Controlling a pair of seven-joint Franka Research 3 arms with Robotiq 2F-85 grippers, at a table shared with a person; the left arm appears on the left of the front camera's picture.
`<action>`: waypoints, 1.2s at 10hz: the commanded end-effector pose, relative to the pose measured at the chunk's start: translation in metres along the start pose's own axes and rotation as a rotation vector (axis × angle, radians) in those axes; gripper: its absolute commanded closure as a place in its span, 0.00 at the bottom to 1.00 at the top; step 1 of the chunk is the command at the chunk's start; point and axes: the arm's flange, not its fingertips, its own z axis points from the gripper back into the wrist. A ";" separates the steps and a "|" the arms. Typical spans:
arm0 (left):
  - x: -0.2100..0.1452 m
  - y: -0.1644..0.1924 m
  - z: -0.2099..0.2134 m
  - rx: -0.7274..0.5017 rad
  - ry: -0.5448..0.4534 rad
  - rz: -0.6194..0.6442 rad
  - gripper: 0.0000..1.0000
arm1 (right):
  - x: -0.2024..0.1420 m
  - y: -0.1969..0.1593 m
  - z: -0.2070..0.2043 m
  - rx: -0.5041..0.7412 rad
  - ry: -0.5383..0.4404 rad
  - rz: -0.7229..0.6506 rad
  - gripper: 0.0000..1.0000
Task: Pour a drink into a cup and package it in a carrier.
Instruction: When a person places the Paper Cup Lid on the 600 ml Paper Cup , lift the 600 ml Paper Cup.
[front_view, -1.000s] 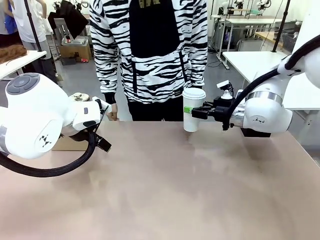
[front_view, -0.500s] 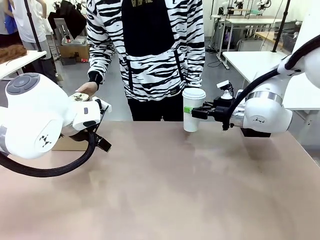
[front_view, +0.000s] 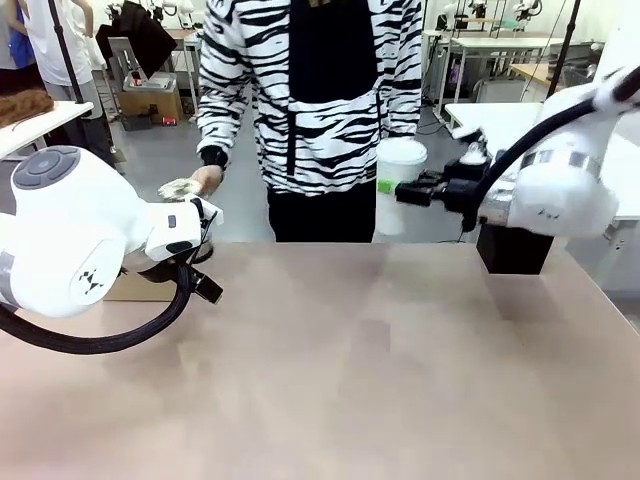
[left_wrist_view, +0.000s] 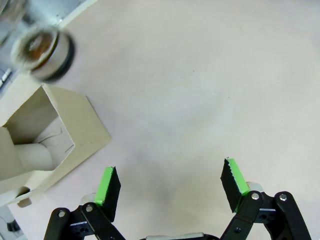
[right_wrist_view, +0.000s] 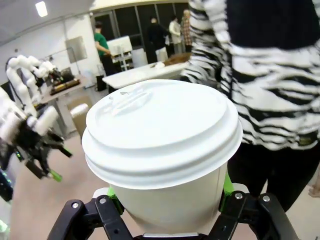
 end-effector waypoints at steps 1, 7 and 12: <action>0.000 0.000 0.000 -0.002 -0.001 0.001 0.00 | 0.050 0.027 0.039 -0.002 0.002 -0.002 0.19; 0.000 0.000 0.000 -0.002 -0.001 0.001 0.00 | 0.124 0.096 0.129 0.010 0.013 0.068 0.19; 0.000 0.000 0.000 -0.002 -0.001 0.001 0.00 | 0.127 0.098 0.130 -0.002 0.002 0.092 0.19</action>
